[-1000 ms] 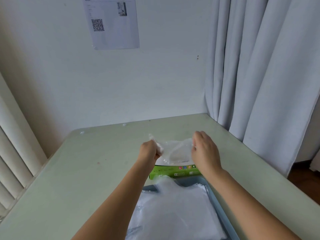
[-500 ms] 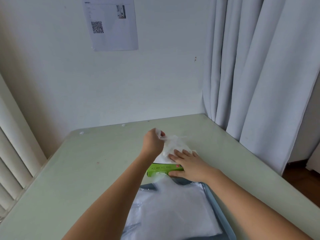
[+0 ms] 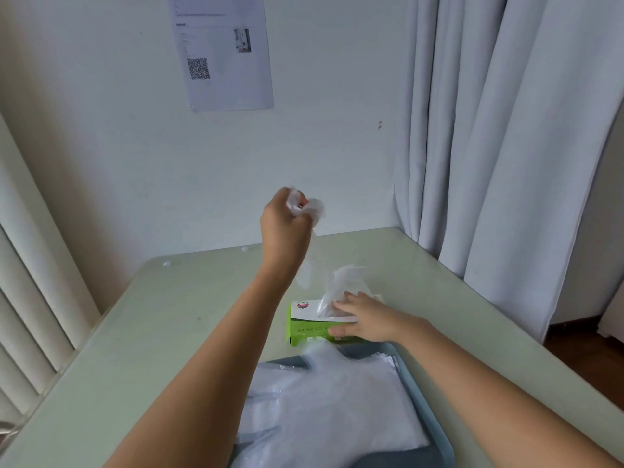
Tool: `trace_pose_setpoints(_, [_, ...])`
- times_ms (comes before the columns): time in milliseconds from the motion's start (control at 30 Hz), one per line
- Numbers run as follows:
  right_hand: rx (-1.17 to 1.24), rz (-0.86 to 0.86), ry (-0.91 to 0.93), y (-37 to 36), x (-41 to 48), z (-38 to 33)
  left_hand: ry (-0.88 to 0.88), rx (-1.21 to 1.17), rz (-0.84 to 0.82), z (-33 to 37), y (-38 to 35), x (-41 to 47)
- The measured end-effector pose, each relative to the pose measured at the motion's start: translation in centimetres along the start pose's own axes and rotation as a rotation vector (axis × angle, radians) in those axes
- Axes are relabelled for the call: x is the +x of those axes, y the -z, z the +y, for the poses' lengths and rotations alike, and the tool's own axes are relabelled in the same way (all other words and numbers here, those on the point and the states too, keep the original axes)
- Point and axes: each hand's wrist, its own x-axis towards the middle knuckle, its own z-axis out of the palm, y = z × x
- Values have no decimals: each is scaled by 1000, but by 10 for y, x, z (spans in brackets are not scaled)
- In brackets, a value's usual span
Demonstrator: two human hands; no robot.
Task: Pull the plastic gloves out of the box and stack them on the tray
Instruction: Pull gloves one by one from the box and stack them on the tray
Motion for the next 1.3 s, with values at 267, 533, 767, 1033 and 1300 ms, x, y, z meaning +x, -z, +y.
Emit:
trace_pose_setpoints(267, [1710,-77,12,45,-65,-45,-421,411,-119,15,8,-50])
trace_pose_setpoints(533, [1900,27,-80,37,-93,-65,-319,397,-863,18,37,-125])
trace_pose_setpoints(767, [1706,18,104,22,-125,-55,225,62,-228,1,89,-119])
trace_pose_setpoints(1033, [1481,-143,244,21,-144,-67,975,-442,-697,-19,106,-127])
trace_pose_setpoints(1300, [1434,-19,199,21,-143,-60,742,-669,-393,-18,111,-130])
